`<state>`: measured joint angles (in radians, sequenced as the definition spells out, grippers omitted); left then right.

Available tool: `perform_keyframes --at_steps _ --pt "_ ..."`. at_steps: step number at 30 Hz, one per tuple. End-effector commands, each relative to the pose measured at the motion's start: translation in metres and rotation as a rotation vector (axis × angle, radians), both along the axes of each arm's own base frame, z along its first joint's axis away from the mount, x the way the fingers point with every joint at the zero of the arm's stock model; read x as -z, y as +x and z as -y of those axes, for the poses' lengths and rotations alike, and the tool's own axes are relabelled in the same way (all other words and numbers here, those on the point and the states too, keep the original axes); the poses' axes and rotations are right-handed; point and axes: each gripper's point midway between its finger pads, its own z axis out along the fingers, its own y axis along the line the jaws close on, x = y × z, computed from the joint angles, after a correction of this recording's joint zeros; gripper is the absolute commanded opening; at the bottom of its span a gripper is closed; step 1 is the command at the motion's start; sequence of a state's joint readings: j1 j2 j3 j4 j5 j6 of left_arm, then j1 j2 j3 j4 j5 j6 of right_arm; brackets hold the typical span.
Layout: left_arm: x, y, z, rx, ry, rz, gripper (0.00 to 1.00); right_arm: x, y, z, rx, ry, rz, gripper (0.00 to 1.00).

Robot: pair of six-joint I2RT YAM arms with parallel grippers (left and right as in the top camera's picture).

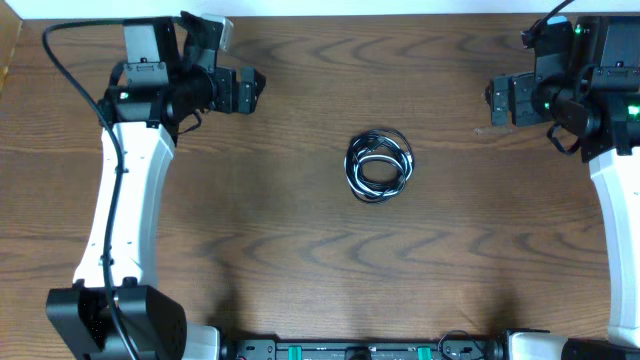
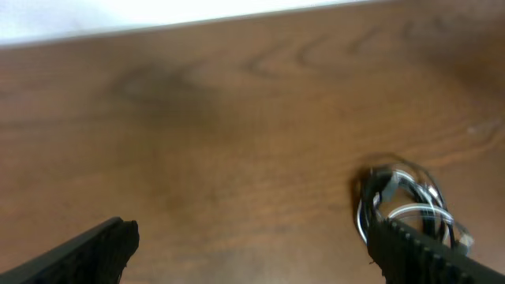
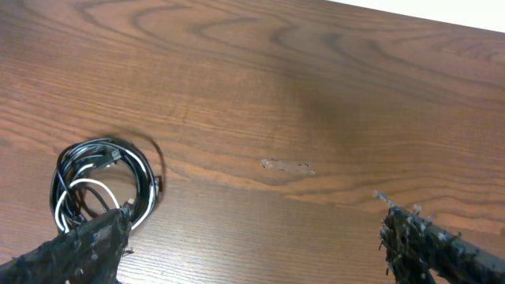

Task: Untangle cables
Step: 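Lower the left gripper onto the left side of the cable coil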

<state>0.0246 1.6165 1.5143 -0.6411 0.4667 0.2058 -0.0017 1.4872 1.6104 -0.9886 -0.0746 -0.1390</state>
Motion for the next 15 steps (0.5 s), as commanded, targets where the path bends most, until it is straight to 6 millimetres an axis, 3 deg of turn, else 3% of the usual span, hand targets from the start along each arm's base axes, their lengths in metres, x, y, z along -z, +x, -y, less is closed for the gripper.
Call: perform_keyframes --at_steps 1,5,9,15 --pt "0.022 -0.009 0.003 0.002 -0.025 -0.1 0.98 -0.009 -0.003 -0.001 0.006 0.006 0.013 0.99" --pt "0.039 -0.019 0.003 0.001 -0.027 -0.186 0.98 -0.008 -0.004 -0.003 -0.012 0.009 0.007 0.99" --pt "0.043 -0.026 0.004 -0.029 -0.062 -0.238 0.98 -0.009 -0.004 -0.012 -0.043 0.045 0.009 0.99" --pt "0.046 -0.035 0.031 0.082 -0.016 -0.235 0.98 -0.006 -0.005 -0.012 -0.062 0.028 0.0 0.99"
